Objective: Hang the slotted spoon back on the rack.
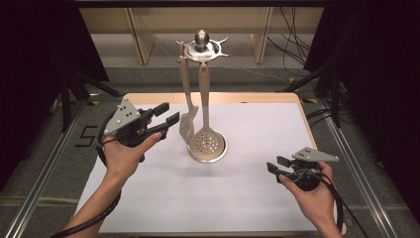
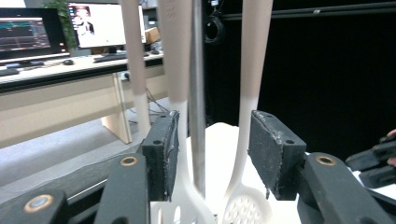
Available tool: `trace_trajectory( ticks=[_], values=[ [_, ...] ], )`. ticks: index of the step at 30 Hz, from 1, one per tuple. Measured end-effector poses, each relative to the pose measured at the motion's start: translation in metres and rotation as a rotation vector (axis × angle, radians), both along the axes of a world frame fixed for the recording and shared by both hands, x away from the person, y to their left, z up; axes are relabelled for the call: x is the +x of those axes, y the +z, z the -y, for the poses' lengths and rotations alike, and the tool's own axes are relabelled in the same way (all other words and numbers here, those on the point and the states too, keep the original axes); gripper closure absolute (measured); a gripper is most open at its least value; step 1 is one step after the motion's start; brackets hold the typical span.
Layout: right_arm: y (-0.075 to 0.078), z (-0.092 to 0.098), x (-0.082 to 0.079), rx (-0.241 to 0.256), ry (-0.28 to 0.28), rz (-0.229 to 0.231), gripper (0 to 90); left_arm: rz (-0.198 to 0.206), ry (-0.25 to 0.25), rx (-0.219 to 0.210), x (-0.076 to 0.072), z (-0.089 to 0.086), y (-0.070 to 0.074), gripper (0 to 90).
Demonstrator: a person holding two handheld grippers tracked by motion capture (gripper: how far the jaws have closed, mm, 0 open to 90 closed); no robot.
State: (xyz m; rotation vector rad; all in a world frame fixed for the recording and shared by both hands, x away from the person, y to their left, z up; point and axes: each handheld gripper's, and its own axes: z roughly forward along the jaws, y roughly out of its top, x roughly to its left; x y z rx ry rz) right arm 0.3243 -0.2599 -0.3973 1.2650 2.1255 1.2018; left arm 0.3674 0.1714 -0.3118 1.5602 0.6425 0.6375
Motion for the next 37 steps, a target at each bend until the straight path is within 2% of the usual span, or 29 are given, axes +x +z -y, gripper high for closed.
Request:
trace_trajectory(
  ticks=[2, 3, 4, 5, 8, 14, 16, 17, 18, 20, 23, 25, 26, 27, 28, 31, 33, 35, 37],
  values=[
    [0.0, 0.001, 0.001, -0.002, 0.001, 0.013, 54.2, -0.004, 0.011, 0.009, -0.003, -0.005, -0.005, 50.7],
    [0.001, 0.001, 0.0, 0.0, -0.001, 0.002, 54.2, -0.019, 0.021, 0.008, -0.005, -0.007, -0.007, 50.5],
    [0.001, 0.001, 0.0, 0.009, 0.001, -0.009, 54.1, -0.005, 0.025, 0.016, -0.005, -0.011, -0.01, 50.3],
    [0.001, 0.0, 0.0, 0.016, 0.002, -0.017, 54.0, -0.009, 0.033, 0.018, -0.006, -0.015, -0.013, 50.1],
    [0.001, 0.002, 0.001, -0.002, 0.0, 0.004, 53.7, -0.021, 0.051, 0.019, -0.009, -0.024, -0.021, 49.8],
    [0.0, 0.003, 0.002, -0.007, -0.001, 0.011, 53.0, -0.046, 0.073, 0.033, -0.015, -0.04, -0.042, 49.1],
    [0.0, 0.003, 0.001, -0.008, -0.003, 0.001, 52.8, -0.057, 0.075, 0.033, -0.016, -0.044, -0.052, 48.6],
    [-0.001, 0.001, 0.0, 0.025, -0.014, -0.023, 52.8, -0.065, 0.078, 0.039, -0.017, -0.046, -0.056, 48.5],
    [-0.001, 0.0, 0.0, 0.034, -0.018, -0.036, 52.7, -0.07, 0.08, 0.044, -0.017, -0.047, -0.059, 48.3],
    [-0.002, 0.001, 0.0, 0.025, -0.02, -0.026, 52.5, -0.085, 0.089, 0.051, -0.021, -0.052, -0.069, 47.8],
    [-0.003, 0.001, 0.0, 0.025, -0.024, -0.038, 52.1, -0.092, 0.104, 0.051, -0.025, -0.057, -0.082, 46.7],
    [-0.004, 0.004, 0.002, -0.008, -0.01, -0.005, 51.9, -0.093, 0.121, 0.049, -0.029, -0.061, -0.09, 46.7],
    [-0.004, 0.004, 0.002, -0.007, -0.008, -0.008, 51.9, -0.092, 0.127, 0.044, -0.03, -0.062, -0.093, 46.7],
    [-0.004, 0.002, 0.001, 0.016, -0.022, -0.04, 51.8, -0.097, 0.13, 0.041, -0.03, -0.063, -0.096, 46.7],
    [-0.005, 0.002, 0.001, 0.023, -0.02, -0.043, 51.7, -0.092, 0.124, 0.032, -0.029, -0.063, -0.098, 46.7],
    [-0.007, 0.002, 0.001, 0.028, -0.023, -0.046, 51.4, -0.11, 0.132, 0.044, -0.029, -0.062, -0.101, 46.7],
    [-0.007, 0.005, 0.003, -0.013, -0.008, -0.019, 51.2, -0.115, 0.126, 0.044, -0.027, -0.061, -0.103, 46.8],
    [-0.009, 0.003, 0.002, 0.021, -0.022, -0.053, 51.0, -0.12, 0.125, 0.047, -0.026, -0.061, -0.106, 46.8],
    [-0.008, 0.004, 0.001, 0.018, -0.027, -0.062, 50.9, -0.131, 0.132, 0.049, -0.027, -0.062, -0.106, 46.9]
  ],
)
